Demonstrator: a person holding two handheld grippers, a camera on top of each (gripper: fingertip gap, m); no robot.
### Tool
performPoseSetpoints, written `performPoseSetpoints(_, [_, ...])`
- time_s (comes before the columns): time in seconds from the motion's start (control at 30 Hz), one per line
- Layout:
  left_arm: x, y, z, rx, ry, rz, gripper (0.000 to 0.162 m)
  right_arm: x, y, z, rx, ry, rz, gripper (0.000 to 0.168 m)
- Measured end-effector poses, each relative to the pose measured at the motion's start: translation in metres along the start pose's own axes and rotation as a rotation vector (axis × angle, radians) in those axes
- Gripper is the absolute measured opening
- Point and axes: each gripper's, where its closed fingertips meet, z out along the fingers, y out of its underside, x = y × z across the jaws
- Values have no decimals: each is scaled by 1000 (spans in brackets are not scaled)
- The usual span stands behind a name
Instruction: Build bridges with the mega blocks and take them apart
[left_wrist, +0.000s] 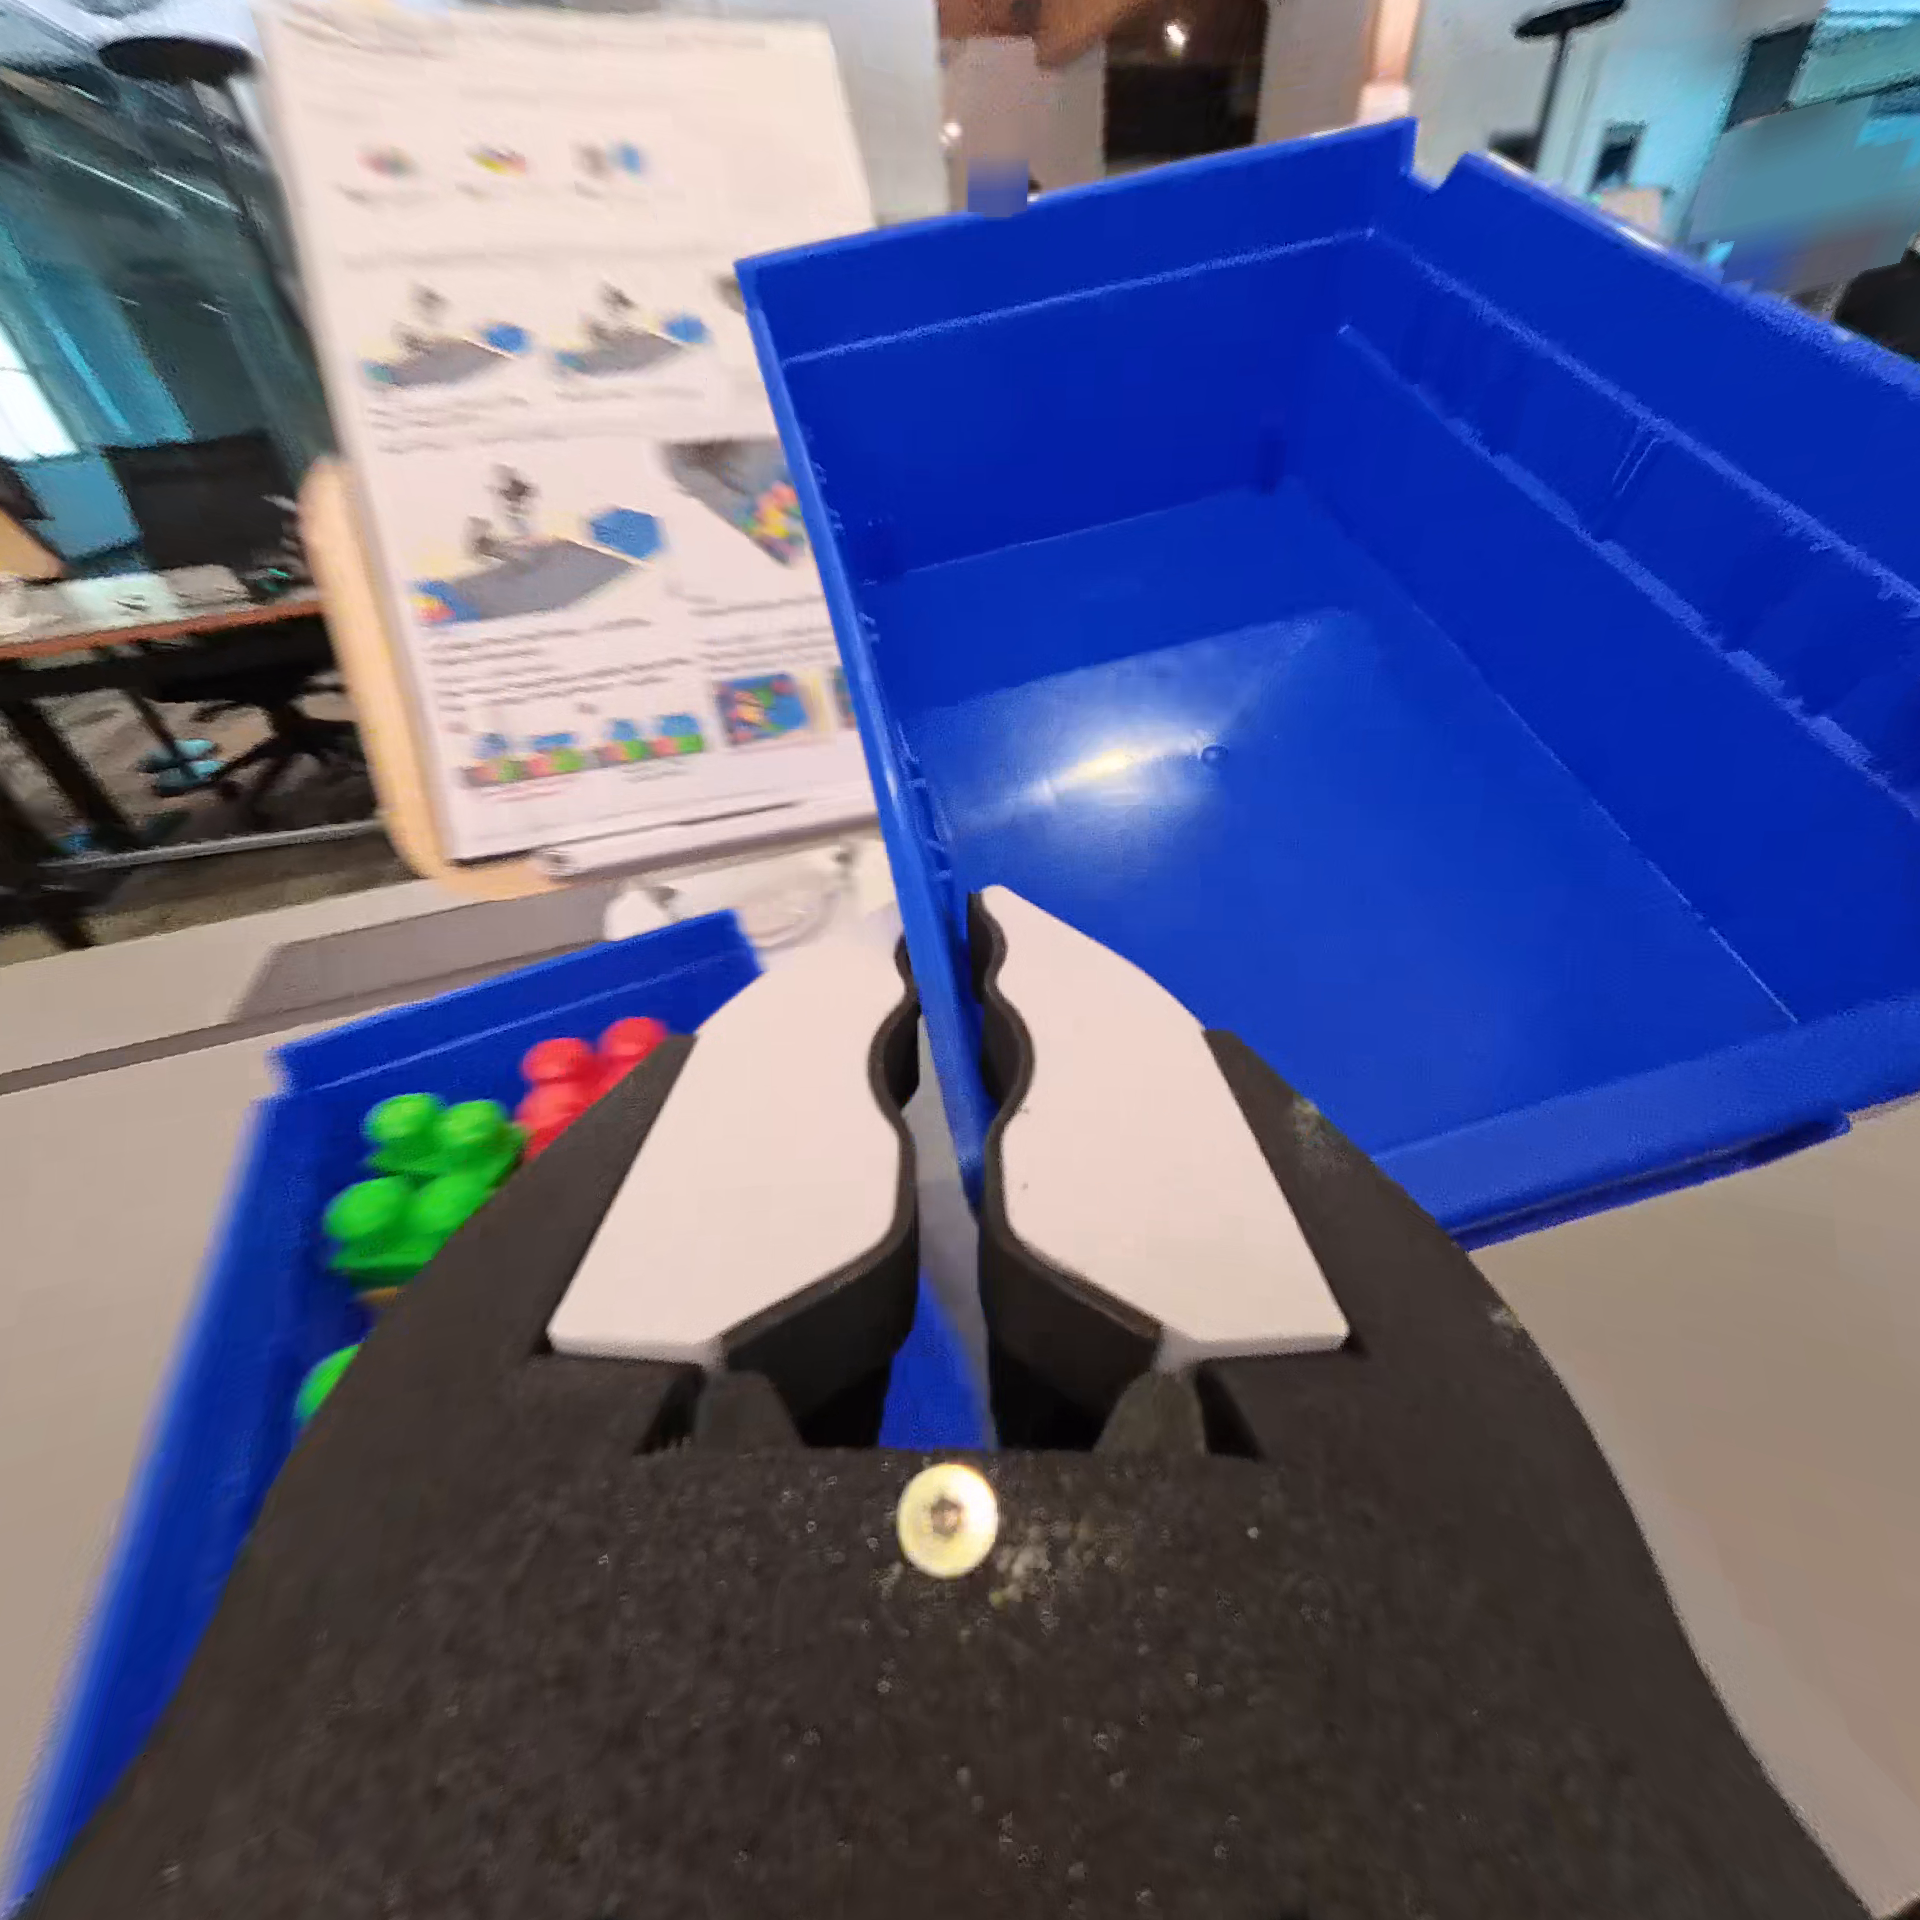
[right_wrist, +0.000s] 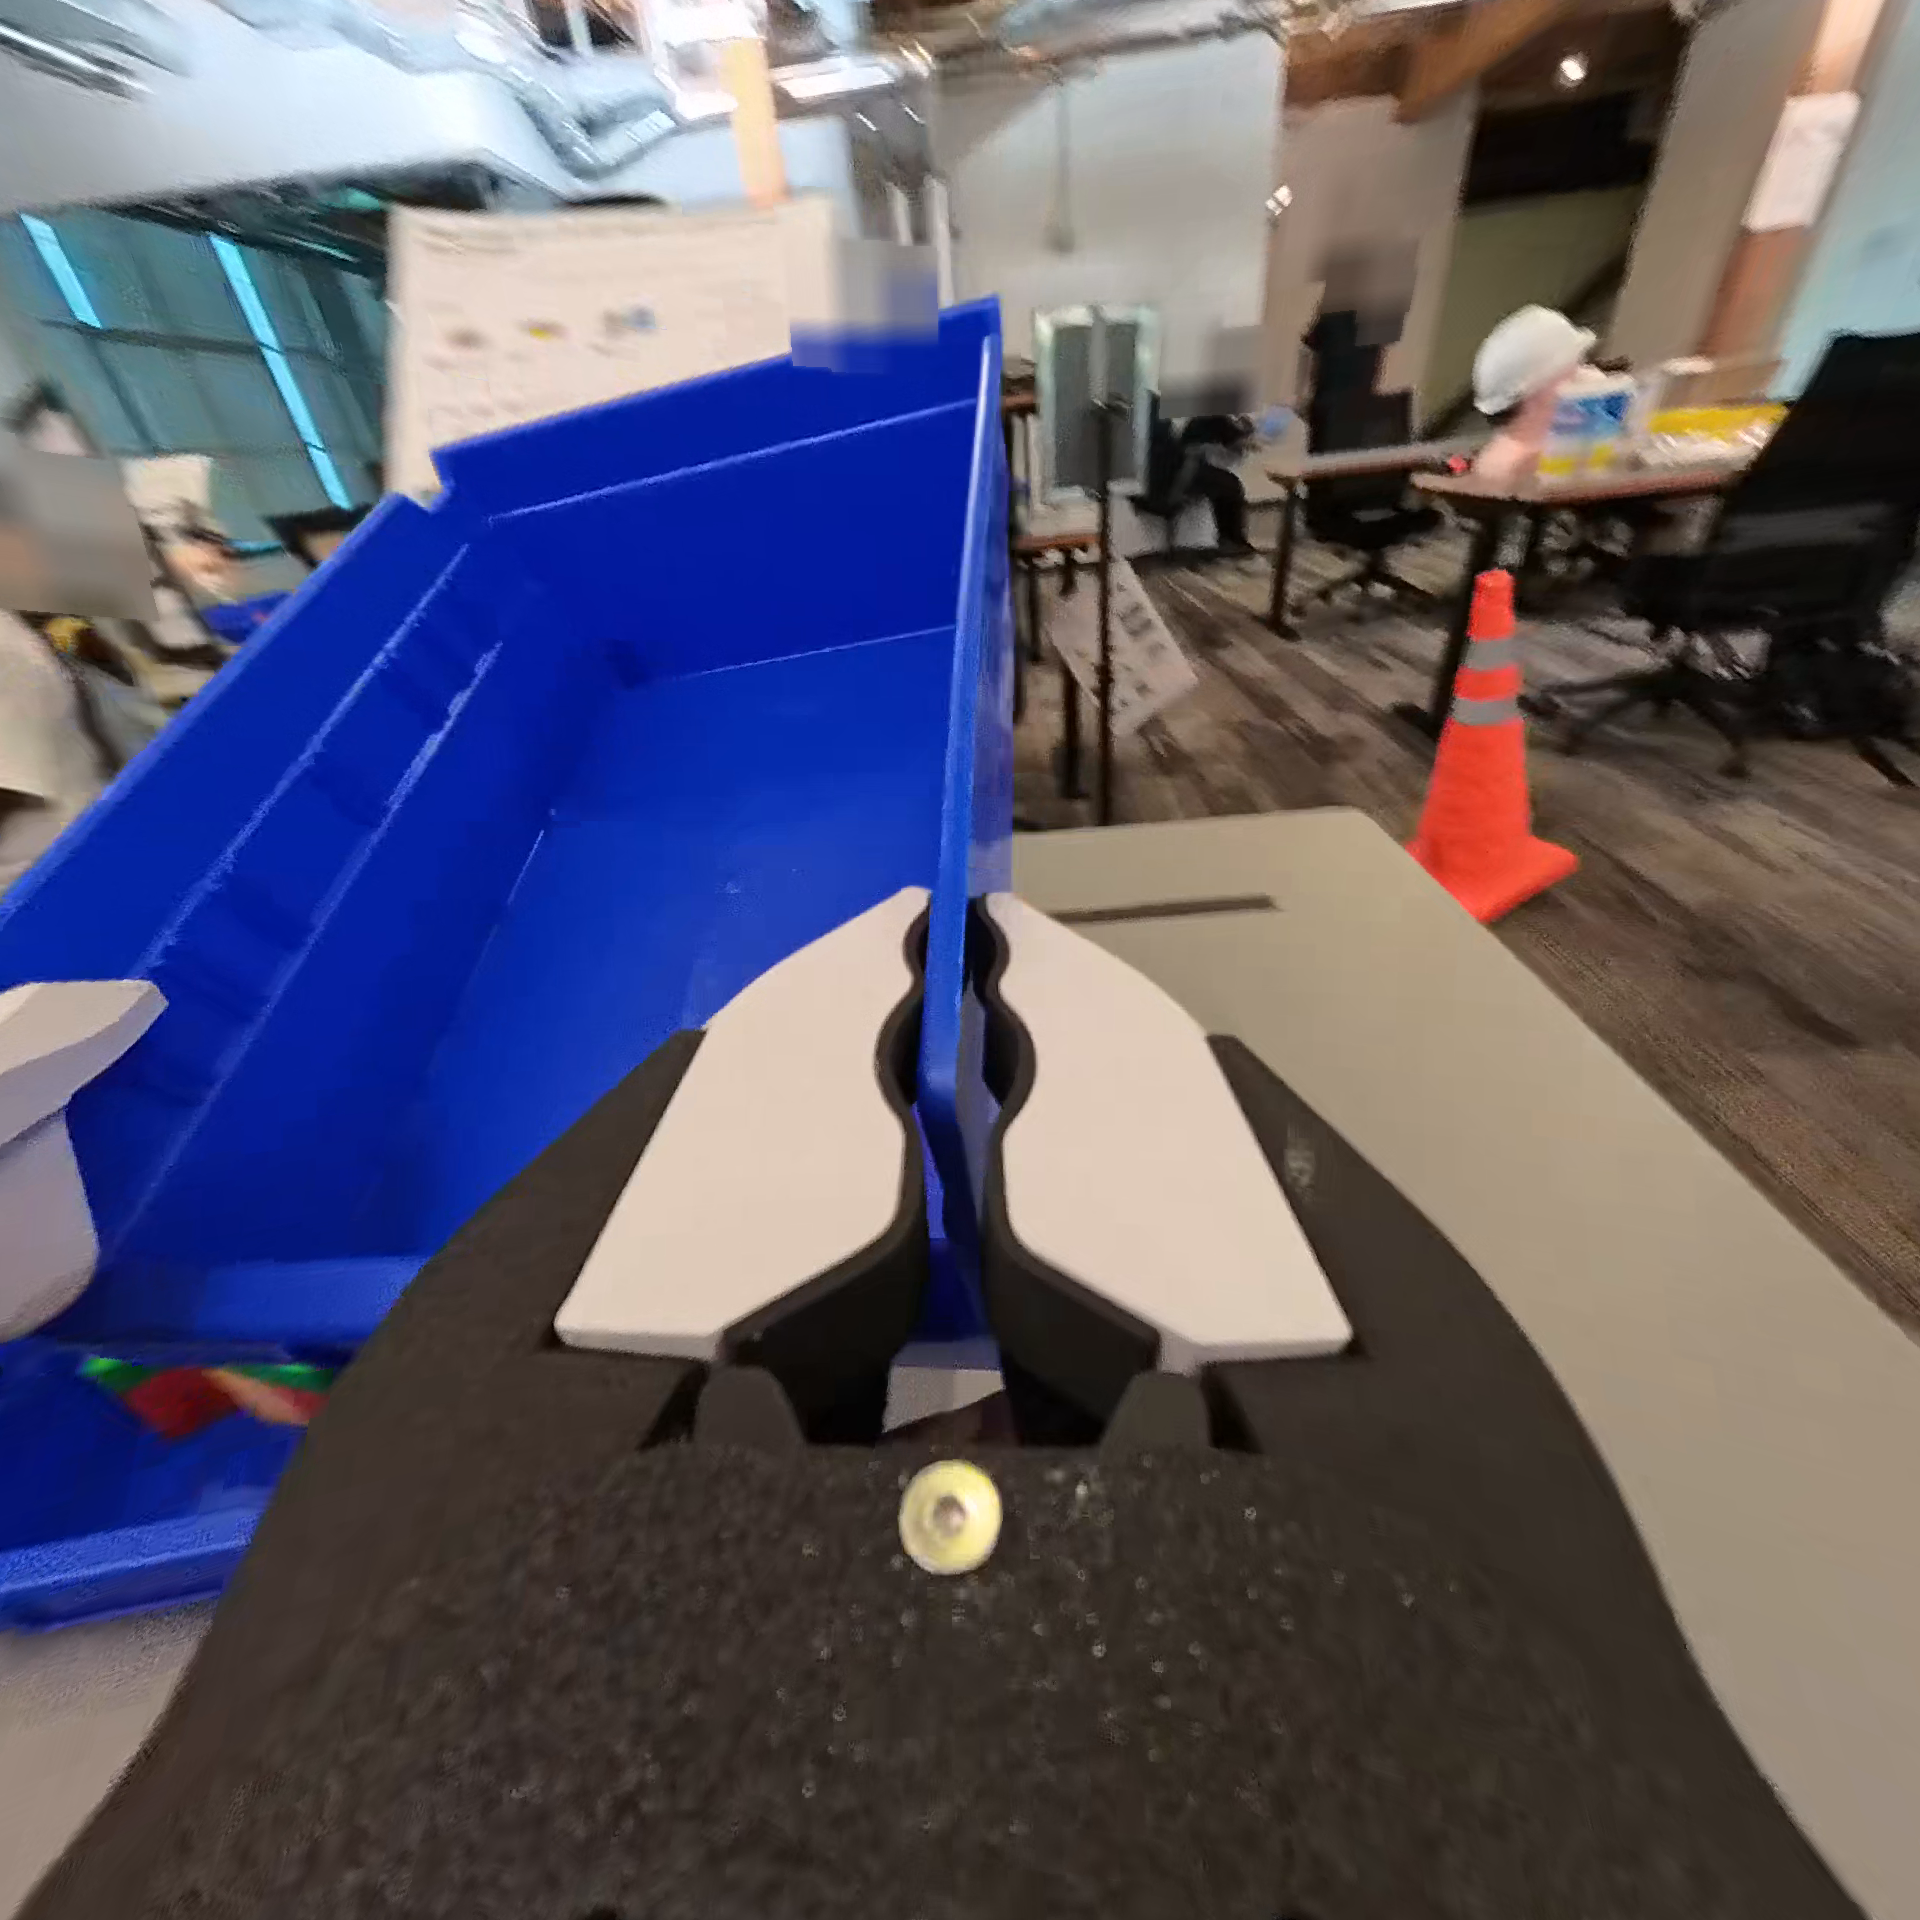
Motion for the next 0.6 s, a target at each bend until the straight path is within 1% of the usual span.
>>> performPoseSetpoints(0.07, [39,16,28,-48,55,-11,5,42,14,5,-61,60,-10,5])
performPoseSetpoints(0.17, [87,51,63,-137,137,-75,5,92,38,14,-138,122,-42,5])
performPoseSetpoints(0.23, [110,78,82,-188,145,-94,5,117,62,23,-192,140,-66,4])
performPoseSetpoints(0.3, [128,105,96,-234,145,-97,5,139,92,33,-239,128,-44,5])
performPoseSetpoints(0.37, [142,129,107,-285,141,-83,5,158,123,42,-295,108,-2,5])
performPoseSetpoints(0.43, [154,148,112,-331,148,-76,6,171,144,48,-335,83,31,4])
performPoseSetpoints(0.5, [163,159,115,-356,159,-84,8,179,152,52,-347,72,23,4])
performPoseSetpoints(0.6, [168,162,116,-343,162,-91,12,184,156,59,-338,28,32,5])
